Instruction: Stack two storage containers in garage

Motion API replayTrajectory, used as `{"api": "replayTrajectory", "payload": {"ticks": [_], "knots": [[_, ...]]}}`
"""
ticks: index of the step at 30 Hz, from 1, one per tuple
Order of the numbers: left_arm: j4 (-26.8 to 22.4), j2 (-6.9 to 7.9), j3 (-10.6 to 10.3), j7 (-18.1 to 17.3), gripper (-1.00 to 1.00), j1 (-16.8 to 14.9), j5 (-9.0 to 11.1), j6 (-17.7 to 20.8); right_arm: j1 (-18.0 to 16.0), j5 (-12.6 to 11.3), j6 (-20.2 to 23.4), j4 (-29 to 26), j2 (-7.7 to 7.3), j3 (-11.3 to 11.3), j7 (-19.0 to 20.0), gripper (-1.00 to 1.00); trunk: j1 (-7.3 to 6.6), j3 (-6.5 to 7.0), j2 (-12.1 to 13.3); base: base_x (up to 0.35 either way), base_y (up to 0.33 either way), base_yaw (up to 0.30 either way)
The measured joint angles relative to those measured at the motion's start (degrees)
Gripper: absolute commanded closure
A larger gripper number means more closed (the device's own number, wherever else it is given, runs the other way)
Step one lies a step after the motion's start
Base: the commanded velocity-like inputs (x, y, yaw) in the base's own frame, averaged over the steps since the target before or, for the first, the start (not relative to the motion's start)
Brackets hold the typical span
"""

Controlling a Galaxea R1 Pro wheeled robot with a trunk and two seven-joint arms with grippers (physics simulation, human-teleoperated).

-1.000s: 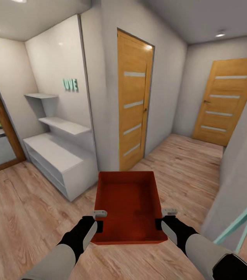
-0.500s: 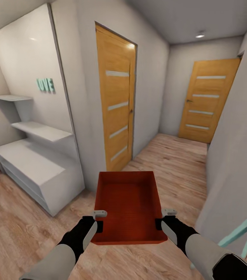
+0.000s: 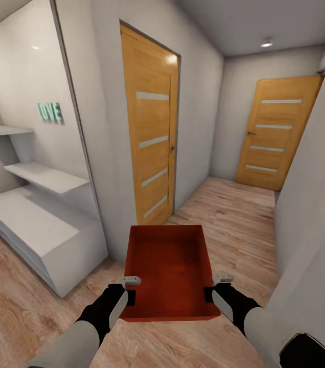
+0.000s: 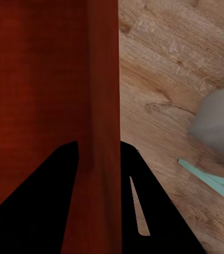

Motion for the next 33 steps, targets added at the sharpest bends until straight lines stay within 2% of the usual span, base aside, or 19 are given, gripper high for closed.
{"api": "replayTrajectory", "payload": {"ticks": [8, 33], "knots": [[0.0, -0.03, 0.0, 0.0, 1.00, 0.0, -0.1, 0.0, 0.0, 0.0, 0.0, 0.0, -0.05, 0.0, 0.1, 1.00, 0.00, 0.00, 0.0, 0.322, 0.000, -0.068], [0.1, -0.02, 0.0, 0.0, 1.00, 0.0, 0.0, 0.0, 0.0, 0.0, 0.0, 0.0, -0.01, 0.0, 0.0, 1.00, 0.00, 0.00, 0.0, 0.322, 0.000, -0.241]]}}
